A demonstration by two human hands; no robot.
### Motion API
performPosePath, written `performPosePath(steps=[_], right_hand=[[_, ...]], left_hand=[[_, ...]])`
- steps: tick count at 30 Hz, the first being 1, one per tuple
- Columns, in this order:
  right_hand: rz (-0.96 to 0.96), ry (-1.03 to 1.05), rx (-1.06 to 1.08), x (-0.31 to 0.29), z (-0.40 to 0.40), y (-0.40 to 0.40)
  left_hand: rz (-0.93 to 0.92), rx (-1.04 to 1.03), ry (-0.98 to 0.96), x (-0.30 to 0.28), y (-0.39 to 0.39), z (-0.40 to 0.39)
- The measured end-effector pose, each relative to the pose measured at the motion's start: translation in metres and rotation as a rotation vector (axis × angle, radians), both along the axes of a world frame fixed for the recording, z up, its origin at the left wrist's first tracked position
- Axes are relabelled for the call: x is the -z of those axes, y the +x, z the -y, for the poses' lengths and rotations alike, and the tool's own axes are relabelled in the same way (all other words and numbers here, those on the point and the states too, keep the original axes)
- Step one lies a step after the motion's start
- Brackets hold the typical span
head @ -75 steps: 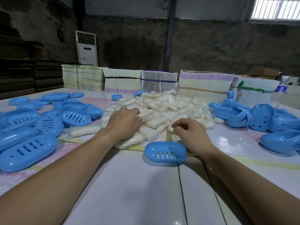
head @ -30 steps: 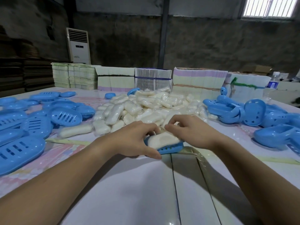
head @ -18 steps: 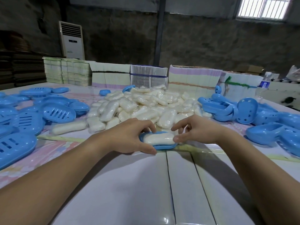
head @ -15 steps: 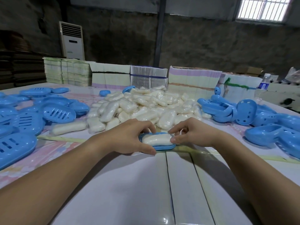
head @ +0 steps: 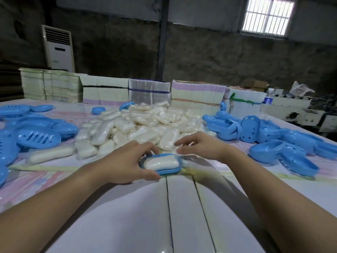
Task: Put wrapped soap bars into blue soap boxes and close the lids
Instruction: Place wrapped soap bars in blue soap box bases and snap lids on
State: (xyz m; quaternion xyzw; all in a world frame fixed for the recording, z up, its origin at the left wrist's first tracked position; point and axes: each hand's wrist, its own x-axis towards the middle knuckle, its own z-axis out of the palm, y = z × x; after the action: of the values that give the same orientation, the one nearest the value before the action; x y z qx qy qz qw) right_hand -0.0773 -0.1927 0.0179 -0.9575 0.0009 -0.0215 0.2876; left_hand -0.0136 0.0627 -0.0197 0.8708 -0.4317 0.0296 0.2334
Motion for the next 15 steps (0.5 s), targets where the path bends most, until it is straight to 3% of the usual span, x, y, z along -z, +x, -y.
performPosePath(steps=[3,5,9,15], right_hand=[[0.215,-0.401,0.419,0.001,0.032,-0.002],[0.231,-0.599,0.671,0.013,0.052,-0.014],[0.033,-0.53,0.817,0.023,0.075,-0.026],[0.061,-0.472,0.794,0.028,0.082,-0.024]], left_hand=[[-0.008,0.006,-0.004,0.004,-0.001,0.003],[-0.002,0.028,-0.007,0.006,0.0,0.004],[-0.011,0.026,-0.02,0.008,0.001,0.004],[-0.007,0.01,-0.032,0.007,0.0,0.005]])
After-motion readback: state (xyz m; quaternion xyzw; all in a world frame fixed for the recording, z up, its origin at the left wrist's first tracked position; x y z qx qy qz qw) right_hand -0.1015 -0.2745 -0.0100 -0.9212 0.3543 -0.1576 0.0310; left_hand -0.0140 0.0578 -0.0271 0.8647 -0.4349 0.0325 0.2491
